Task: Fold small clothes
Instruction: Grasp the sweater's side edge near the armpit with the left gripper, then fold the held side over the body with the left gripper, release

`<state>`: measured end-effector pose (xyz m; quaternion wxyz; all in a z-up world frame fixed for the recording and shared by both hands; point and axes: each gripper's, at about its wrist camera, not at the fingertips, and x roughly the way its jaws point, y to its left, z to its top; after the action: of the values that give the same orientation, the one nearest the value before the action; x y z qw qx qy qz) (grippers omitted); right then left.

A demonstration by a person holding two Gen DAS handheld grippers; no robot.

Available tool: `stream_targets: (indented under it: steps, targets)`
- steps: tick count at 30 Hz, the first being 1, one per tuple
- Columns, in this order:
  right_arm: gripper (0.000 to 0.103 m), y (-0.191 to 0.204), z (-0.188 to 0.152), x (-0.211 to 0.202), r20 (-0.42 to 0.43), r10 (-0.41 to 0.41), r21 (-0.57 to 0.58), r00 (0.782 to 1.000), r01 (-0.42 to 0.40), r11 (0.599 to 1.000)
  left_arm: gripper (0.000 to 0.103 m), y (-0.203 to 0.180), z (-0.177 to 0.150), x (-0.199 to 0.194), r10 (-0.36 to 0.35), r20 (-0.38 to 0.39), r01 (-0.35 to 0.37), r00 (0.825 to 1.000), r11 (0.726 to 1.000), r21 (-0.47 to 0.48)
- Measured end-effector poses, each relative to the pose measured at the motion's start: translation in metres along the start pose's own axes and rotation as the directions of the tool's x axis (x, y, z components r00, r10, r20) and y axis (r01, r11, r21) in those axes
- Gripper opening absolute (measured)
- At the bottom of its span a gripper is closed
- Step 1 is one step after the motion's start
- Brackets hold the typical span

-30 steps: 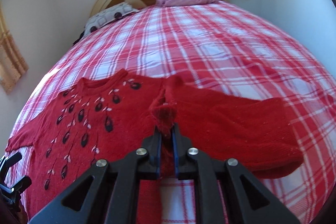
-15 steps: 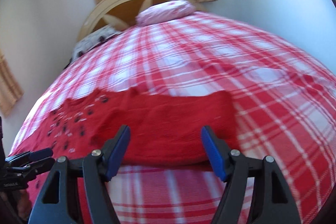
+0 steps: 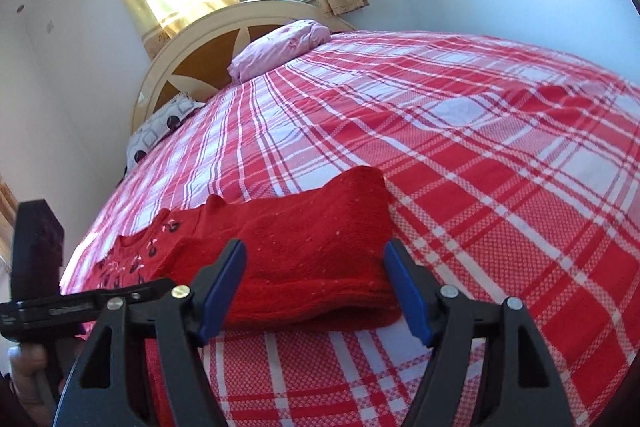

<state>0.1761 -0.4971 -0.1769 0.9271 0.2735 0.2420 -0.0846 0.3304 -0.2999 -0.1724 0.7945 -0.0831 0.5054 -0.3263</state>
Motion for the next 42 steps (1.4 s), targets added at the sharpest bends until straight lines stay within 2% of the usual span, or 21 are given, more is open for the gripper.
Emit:
stream_targets:
  steps: [5,10,16,21,27,31,42]
  targets:
    - [0.076,-0.004,0.0,0.001,-0.006,0.016,0.029,1.0,-0.016,0.999,0.008,-0.002,0.001,-0.023,0.012,0.08,-0.013,0.997,1.0,0.023]
    - [0.078,-0.004,-0.001,-0.001,0.01,0.017,0.025,1.0,-0.018,1.0,0.007,0.01,0.01,-0.058,0.011,0.169,-0.014,0.986,1.0,0.018]
    - [0.078,-0.001,-0.003,-0.003,0.014,0.003,0.012,1.0,-0.003,1.0,0.007,0.029,0.016,-0.104,0.045,0.276,-0.058,0.96,0.998,0.039]
    - [0.08,-0.003,-0.004,-0.004,0.017,-0.009,0.021,1.0,0.008,1.0,0.007,0.053,0.015,-0.128,0.099,0.327,-0.117,0.94,0.992,0.037]
    - [0.08,-0.002,-0.004,-0.004,0.021,-0.011,0.017,1.0,0.011,1.0,0.007,0.097,0.008,-0.15,0.167,0.352,-0.174,0.921,0.985,-0.014]
    - [0.08,-0.002,-0.003,-0.003,0.014,-0.014,0.016,1.0,0.014,1.0,0.007,0.124,-0.005,-0.161,0.205,0.347,-0.2,0.915,0.979,-0.052]
    - [0.08,-0.001,-0.003,0.0,0.01,-0.026,0.006,1.0,0.025,1.0,0.007,0.168,-0.029,-0.185,0.252,0.356,-0.222,0.9,0.967,-0.124]
